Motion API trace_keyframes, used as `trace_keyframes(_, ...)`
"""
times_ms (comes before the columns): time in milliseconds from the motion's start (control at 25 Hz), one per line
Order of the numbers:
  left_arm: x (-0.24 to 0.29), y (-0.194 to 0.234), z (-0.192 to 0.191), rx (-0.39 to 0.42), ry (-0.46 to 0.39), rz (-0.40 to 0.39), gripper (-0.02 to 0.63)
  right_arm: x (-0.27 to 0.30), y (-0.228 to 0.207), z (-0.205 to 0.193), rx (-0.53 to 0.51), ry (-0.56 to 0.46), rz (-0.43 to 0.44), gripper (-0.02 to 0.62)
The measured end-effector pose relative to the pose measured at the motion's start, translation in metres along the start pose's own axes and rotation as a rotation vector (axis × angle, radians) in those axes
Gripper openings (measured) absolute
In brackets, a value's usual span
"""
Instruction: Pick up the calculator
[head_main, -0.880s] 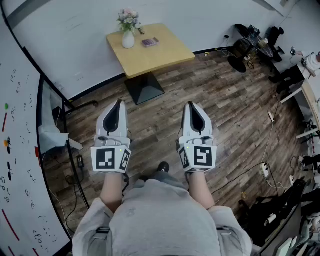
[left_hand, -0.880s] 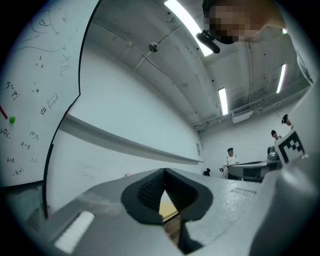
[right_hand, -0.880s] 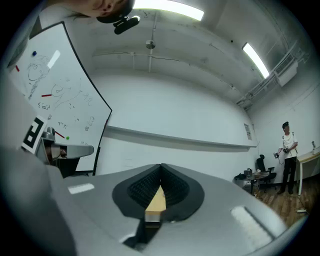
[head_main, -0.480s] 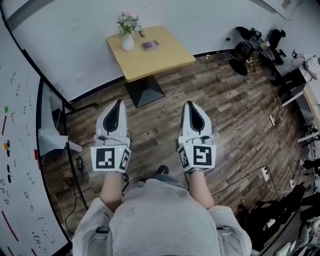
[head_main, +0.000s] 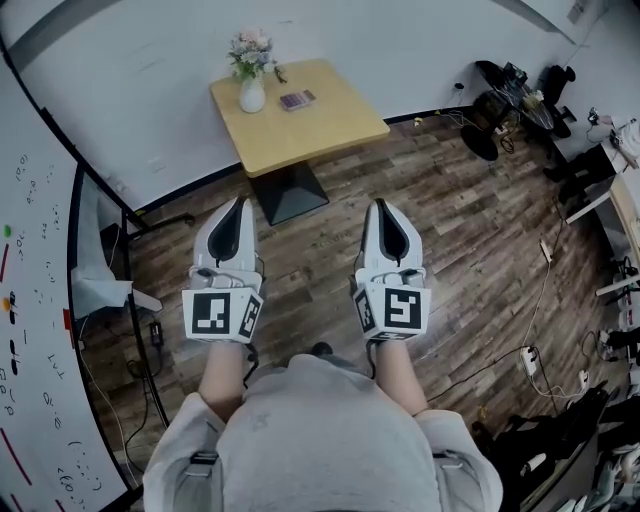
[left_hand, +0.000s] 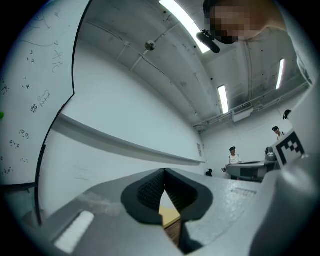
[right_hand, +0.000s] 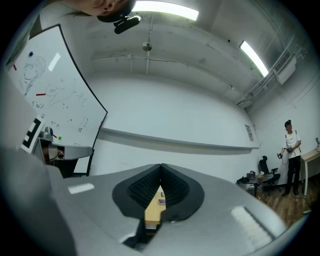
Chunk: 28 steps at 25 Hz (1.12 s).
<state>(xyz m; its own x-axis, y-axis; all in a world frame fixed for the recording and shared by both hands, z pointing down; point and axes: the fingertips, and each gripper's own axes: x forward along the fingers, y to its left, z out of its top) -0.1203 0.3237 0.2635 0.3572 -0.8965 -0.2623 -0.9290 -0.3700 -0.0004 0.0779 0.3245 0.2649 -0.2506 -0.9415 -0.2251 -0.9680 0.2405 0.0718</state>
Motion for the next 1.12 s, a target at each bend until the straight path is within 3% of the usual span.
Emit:
trace_keyframes(520, 0.052, -0.024, -0.014, 0.013, -0.008, 0.047, 0.005, 0.028, -0.049, -0.015, 0.014, 0.0, 0.045, 0.0)
trace_keyframes(1120, 0.103, -0.039, -0.036, 0.016, 0.006, 0.016, 0.005, 0.064, -0.08, -0.04, 0.051, 0.023, 0.047, 0.002)
